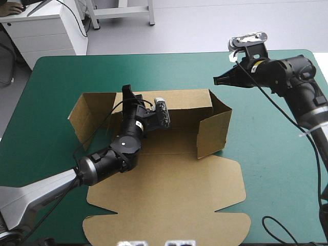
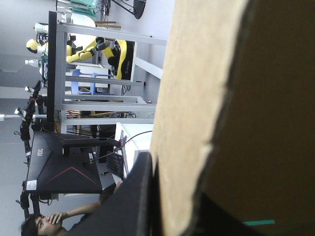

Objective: Fold the box

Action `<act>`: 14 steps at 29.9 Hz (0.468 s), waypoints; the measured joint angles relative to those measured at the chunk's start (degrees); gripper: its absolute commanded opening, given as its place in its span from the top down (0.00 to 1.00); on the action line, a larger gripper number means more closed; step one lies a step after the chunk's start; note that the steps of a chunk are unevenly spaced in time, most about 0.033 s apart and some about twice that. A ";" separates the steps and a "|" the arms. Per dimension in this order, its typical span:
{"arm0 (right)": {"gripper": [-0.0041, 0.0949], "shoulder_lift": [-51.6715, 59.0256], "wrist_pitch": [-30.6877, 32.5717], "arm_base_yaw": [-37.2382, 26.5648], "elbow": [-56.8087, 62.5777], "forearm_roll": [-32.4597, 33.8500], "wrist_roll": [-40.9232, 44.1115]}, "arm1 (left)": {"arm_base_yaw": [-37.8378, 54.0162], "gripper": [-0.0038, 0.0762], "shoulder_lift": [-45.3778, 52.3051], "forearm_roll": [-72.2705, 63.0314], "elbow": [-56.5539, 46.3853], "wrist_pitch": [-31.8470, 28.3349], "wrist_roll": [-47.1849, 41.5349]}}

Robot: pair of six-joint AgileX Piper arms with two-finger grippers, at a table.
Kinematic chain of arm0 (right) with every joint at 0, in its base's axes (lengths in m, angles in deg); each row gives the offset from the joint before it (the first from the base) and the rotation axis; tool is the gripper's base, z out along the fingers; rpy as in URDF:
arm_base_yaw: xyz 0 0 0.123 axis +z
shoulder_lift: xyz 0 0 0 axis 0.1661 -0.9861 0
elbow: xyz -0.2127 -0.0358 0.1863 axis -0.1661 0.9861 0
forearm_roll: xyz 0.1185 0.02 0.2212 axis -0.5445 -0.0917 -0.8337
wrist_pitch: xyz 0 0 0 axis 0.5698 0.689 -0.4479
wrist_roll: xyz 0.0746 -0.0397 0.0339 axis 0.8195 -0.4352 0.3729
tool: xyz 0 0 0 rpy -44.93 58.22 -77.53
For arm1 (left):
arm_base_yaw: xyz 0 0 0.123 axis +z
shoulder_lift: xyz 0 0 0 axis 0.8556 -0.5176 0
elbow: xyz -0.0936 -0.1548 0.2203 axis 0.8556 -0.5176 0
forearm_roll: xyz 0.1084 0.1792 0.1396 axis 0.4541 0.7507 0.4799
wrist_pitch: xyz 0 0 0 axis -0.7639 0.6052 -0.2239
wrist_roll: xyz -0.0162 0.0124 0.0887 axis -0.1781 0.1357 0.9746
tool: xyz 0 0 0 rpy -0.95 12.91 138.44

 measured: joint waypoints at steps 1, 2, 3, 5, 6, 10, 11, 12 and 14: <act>0.98 -1.05 0.59 0.00 -1.19 0.00 0.00 | 0.00 0.93 0.00 0.00 0.00 0.16 -0.40; 0.98 -2.54 1.40 0.00 -2.84 0.00 0.07 | 0.00 0.93 0.00 0.00 0.00 0.44 -0.88; 0.98 -3.51 1.87 0.00 -3.83 0.00 0.15 | 0.00 0.93 0.00 0.00 0.00 0.71 -1.02; 0.98 -5.86 2.78 0.00 -6.12 0.00 0.47 | 0.00 0.93 0.00 0.00 0.00 1.29 -1.33; 0.98 -7.01 3.26 0.00 -6.87 0.00 0.62 | 0.00 0.93 0.00 -0.06 0.00 1.37 -1.33; 0.98 -11.09 5.48 -0.75 -8.74 -1.42 0.88 | 0.00 0.93 0.00 -0.06 0.00 1.62 -1.45; 0.98 -12.05 6.37 -1.23 -8.81 -2.40 0.90 | 0.00 0.93 0.00 -0.06 0.00 1.62 -1.52; 0.98 -12.74 7.11 -1.75 -8.81 -3.33 0.84 | 0.00 0.93 0.00 -0.06 0.00 1.68 -1.52; 0.98 -14.11 8.95 -2.76 -8.81 -6.00 -0.02 | 0.00 0.93 -0.05 -0.01 -0.05 1.73 -1.52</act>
